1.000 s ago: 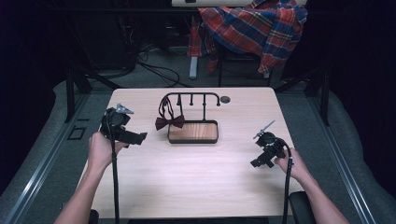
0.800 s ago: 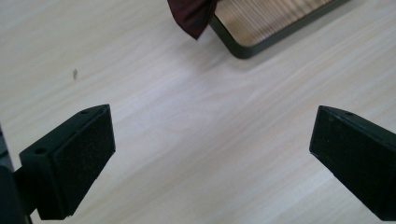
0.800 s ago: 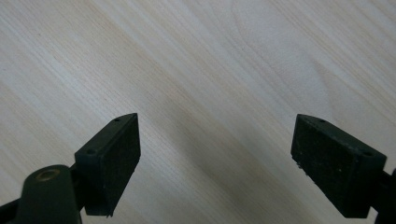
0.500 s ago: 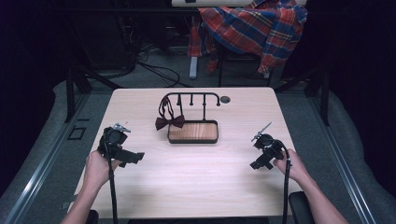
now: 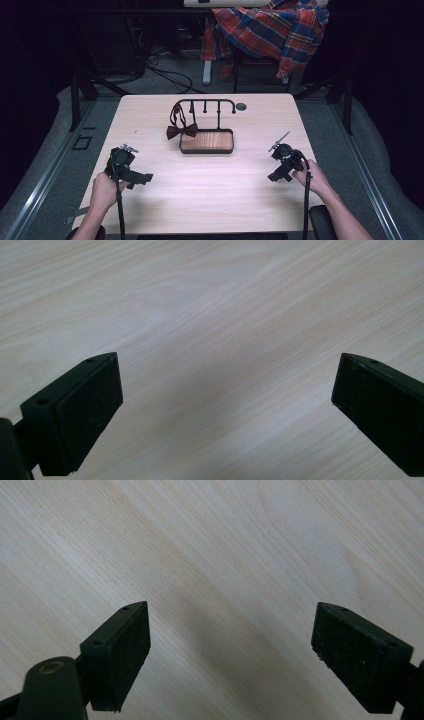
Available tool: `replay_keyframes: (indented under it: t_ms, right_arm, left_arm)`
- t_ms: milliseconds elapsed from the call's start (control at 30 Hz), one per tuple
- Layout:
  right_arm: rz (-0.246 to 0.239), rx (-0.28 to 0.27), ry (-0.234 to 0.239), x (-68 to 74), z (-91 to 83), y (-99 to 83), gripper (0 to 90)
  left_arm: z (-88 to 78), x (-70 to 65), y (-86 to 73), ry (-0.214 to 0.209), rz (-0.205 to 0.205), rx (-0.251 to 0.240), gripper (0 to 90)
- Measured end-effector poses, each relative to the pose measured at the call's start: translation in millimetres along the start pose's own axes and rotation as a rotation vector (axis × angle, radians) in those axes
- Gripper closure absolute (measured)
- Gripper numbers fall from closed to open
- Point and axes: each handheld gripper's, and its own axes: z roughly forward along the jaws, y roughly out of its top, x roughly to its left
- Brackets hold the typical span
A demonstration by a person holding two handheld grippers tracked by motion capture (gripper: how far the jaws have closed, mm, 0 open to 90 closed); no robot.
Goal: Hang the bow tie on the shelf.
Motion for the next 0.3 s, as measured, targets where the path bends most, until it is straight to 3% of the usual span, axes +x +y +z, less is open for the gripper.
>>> replay_keyframes:
  t_ms: [100, 300]
  right_arm:
    - [0.008, -0.002, -0.006, 0.0, 1.2, -0.4, 15.8]
    - [-0.021, 0.031, -0.043, 0.6, 1.7, 0.6, 15.9]
  left_arm:
    - [-0.2, 0.6, 0.8, 0.004, -0.002, -0.010, 0.0]
    - [-2.6, 7.4, 0.2, 0.024, -0.030, -0.046, 0.0]
